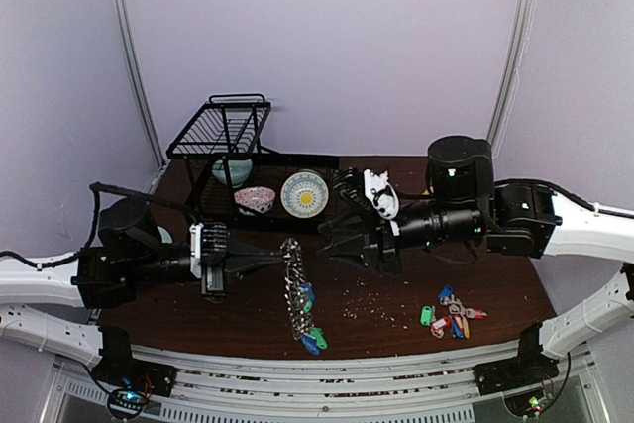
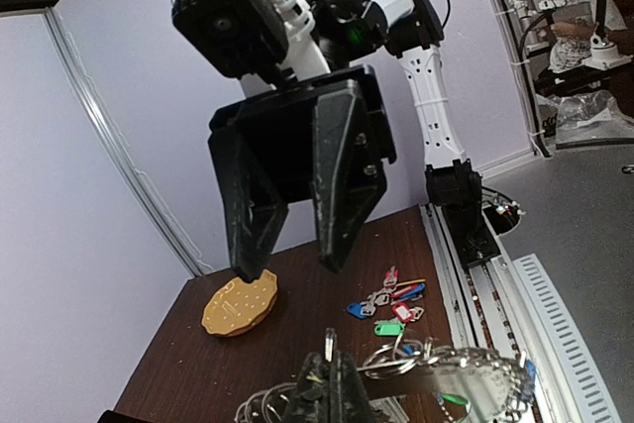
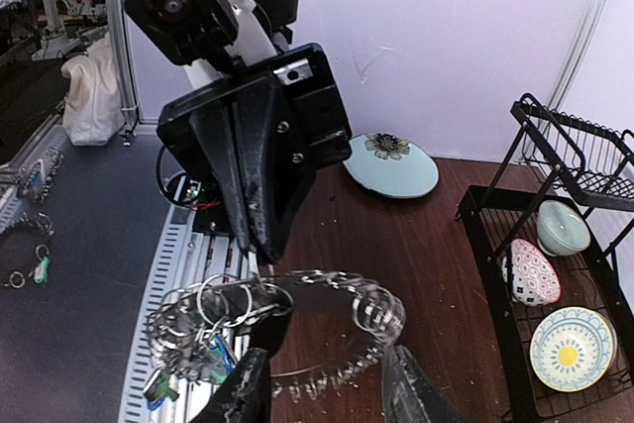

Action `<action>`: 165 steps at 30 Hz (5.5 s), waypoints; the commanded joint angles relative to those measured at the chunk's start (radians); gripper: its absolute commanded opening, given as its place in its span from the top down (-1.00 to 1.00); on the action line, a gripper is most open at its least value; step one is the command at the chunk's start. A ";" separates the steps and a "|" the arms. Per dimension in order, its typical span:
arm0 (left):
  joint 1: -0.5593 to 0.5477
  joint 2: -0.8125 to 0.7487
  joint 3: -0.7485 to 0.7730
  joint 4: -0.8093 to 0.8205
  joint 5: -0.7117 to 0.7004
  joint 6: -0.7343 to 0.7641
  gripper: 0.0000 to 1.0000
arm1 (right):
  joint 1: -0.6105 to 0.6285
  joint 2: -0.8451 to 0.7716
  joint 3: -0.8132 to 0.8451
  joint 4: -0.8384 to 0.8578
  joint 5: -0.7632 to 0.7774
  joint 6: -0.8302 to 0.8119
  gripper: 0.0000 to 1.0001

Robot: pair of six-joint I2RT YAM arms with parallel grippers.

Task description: Put the keys on the keyring

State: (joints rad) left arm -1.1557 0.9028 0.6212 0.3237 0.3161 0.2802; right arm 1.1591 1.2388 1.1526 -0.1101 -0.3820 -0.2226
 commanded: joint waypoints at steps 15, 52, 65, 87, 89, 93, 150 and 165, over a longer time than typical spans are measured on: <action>-0.001 0.061 0.096 0.001 -0.160 0.003 1.00 | -0.049 -0.031 -0.124 0.209 -0.186 0.123 0.17; -0.001 0.058 0.091 0.010 -0.120 -0.013 1.00 | -0.021 0.100 -0.027 0.175 -0.003 0.055 0.45; -0.001 0.061 0.093 0.009 -0.149 -0.013 1.00 | -0.022 0.104 -0.029 0.137 -0.083 0.018 0.59; -0.001 0.091 0.104 0.006 -0.122 -0.048 0.79 | -0.047 0.060 -0.043 0.168 -0.109 0.019 1.00; -0.001 0.092 0.103 0.012 -0.120 -0.045 0.36 | -0.052 0.059 -0.034 0.161 -0.108 0.026 1.00; -0.001 0.071 0.092 0.011 -0.112 0.014 0.06 | -0.066 0.037 -0.043 0.143 -0.103 0.031 1.00; 0.229 0.207 0.441 -0.382 0.167 -0.835 0.12 | -0.108 -0.040 -0.087 0.245 -0.192 -0.102 1.00; 0.281 0.256 0.332 -0.254 0.281 -0.927 0.12 | -0.113 0.004 -0.046 0.208 -0.174 -0.132 1.00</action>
State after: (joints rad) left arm -0.8761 1.1275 0.9577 0.0139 0.5335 -0.6167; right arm 1.0485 1.2465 1.0580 0.0608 -0.5598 -0.3260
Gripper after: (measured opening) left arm 0.445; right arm 0.005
